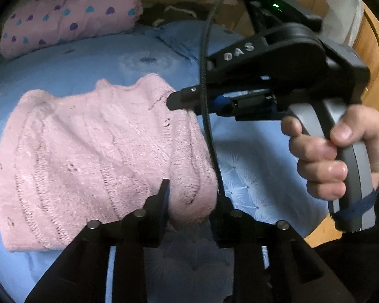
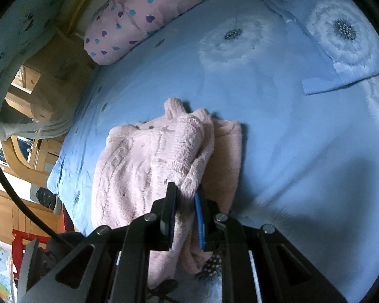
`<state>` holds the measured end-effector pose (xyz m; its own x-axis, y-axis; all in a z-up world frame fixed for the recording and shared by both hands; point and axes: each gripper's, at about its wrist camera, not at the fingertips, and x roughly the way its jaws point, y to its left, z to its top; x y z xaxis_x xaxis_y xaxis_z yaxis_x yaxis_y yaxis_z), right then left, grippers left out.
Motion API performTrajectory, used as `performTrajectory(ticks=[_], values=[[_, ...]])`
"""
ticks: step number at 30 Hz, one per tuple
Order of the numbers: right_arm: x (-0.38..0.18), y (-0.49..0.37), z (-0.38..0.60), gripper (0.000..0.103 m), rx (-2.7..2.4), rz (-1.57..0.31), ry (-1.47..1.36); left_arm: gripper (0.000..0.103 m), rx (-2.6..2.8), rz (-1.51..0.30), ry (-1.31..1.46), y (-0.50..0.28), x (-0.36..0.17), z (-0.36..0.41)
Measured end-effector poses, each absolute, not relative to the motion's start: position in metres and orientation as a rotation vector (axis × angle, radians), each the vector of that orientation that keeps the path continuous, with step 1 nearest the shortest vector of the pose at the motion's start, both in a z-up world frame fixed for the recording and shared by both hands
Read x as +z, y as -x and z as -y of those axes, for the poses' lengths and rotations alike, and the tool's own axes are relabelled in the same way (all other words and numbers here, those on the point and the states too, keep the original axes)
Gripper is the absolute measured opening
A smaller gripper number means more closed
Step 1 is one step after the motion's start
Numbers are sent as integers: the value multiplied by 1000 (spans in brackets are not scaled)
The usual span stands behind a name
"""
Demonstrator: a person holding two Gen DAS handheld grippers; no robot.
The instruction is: Fold small clothes
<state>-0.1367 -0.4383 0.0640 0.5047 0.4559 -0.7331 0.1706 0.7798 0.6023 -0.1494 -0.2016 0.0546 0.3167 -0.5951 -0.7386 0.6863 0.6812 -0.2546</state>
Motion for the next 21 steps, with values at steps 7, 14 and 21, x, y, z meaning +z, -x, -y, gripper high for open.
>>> performTrajectory(ticks=[7,14,21], values=[[43,149,482,36,-19,-1090,-807,26,-1193,-899,171,139,96,126],[53,155,493,58,20,-933,-928,36,-850,-637,37,106,114,49],[69,112,452,66,83,-925,-731,38,-623,-866,-189,93,22,79]])
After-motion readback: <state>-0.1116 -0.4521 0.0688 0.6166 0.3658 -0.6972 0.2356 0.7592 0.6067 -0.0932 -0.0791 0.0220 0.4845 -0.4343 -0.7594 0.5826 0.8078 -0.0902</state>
